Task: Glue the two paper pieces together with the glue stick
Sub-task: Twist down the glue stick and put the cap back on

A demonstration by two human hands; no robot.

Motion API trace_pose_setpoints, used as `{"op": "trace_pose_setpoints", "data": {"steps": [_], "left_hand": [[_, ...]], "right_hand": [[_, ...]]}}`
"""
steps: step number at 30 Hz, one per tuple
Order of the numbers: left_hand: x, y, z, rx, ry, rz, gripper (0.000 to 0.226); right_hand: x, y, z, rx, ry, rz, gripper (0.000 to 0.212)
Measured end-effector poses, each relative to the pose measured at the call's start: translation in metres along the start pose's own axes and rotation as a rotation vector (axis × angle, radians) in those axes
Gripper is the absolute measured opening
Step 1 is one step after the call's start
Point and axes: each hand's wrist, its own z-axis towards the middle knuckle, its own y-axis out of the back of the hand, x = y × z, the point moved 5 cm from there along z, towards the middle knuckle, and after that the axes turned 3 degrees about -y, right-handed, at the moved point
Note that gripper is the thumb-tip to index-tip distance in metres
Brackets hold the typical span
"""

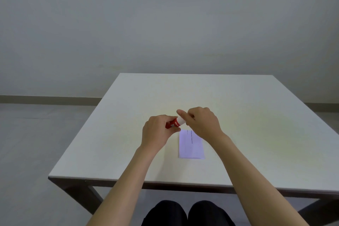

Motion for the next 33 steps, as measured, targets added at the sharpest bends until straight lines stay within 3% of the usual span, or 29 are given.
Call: {"op": "trace_pose_setpoints", "data": {"steps": [2,4,5,7,11,17,21,27,33], "left_hand": [[0.001,0.0,-0.001,-0.006,0.007,-0.006,0.02],[0.004,0.002,0.001,-0.015,0.017,-0.007,0.017],[0.006,0.003,0.003,-0.018,0.019,-0.008,0.017],[0.007,0.003,0.004,-0.021,0.016,-0.003,0.018],[0.006,-0.002,0.003,-0.029,0.028,-0.026,0.022],[0.012,-0.001,0.011,-0.062,0.044,-0.076,0.02],[0.017,-0.006,0.018,-0.075,0.072,-0.159,0.019],[0.051,-0.005,0.048,-0.186,0.282,-0.338,0.014],[0.068,-0.019,0.057,-0.158,0.355,-0.363,0.014]], "right_hand": [[0.0,-0.001,0.001,-0.005,0.009,0.016,0.048],[0.004,-0.003,0.0,0.12,0.106,0.238,0.024],[0.006,-0.004,-0.001,0.162,0.15,0.323,0.022],[0.005,-0.006,0.0,0.13,0.129,0.32,0.017],[0.001,-0.004,0.007,-0.058,-0.052,-0.043,0.059],[0.004,-0.01,0.008,0.101,0.086,0.274,0.02],[0.0,-0.008,0.011,-0.053,-0.068,0.133,0.045],[-0.012,-0.009,0.005,-0.007,-0.066,0.234,0.039],[-0.023,-0.011,0.004,-0.01,-0.093,0.245,0.029]]}}
